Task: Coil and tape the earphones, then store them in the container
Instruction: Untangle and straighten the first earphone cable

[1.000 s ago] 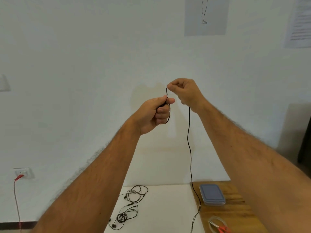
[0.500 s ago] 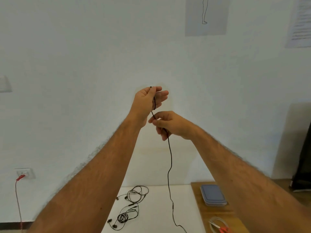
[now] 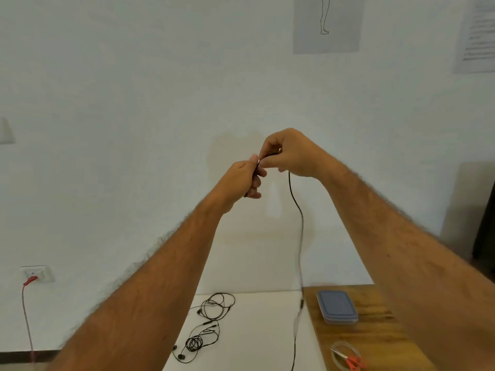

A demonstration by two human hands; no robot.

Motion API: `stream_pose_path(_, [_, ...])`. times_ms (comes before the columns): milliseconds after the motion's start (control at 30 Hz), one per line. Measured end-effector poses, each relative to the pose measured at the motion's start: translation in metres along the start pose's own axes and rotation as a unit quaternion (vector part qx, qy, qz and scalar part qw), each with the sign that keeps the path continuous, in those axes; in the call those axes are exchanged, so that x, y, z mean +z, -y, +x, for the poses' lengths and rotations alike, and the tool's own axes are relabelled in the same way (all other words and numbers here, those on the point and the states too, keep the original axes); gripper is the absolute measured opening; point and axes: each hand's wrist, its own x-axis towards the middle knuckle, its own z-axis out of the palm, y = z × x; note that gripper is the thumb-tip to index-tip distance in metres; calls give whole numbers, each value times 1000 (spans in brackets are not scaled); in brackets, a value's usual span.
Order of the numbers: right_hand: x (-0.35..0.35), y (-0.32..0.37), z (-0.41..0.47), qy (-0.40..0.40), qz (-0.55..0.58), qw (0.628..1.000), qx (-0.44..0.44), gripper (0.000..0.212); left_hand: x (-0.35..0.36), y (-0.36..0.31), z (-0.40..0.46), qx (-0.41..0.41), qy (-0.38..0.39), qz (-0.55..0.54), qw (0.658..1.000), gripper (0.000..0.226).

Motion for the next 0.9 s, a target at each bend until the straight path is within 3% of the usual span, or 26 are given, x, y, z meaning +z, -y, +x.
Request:
stream_pose_path(100, [-1,-7,1,-37,81,996,-3,6,-1,-6,-4,-36,67,-117,990,43])
stream_pose_path(233, [4,-22,0,-71,179,981,18,6,-3,-12,-10,-51,135,-195,970,36])
stream_pose_path(367, [25,-31,-7,-34,293,954,50,3,-1,-18,-9,-7,134,-243,961,33])
stream_pose_path(500, [50,-34,-17,-9,343,937,71,20,0,-24,-5,22,102,-284,953,33])
stream_pose_path(700, [66,-36,-29,60,357,927,96,17,-3,-23,0,45,56,-257,964,39])
stream_pose_path(900, [55,-33,-38,137,275,944,124,15,-15,-23,9,70,9,-139,988,38])
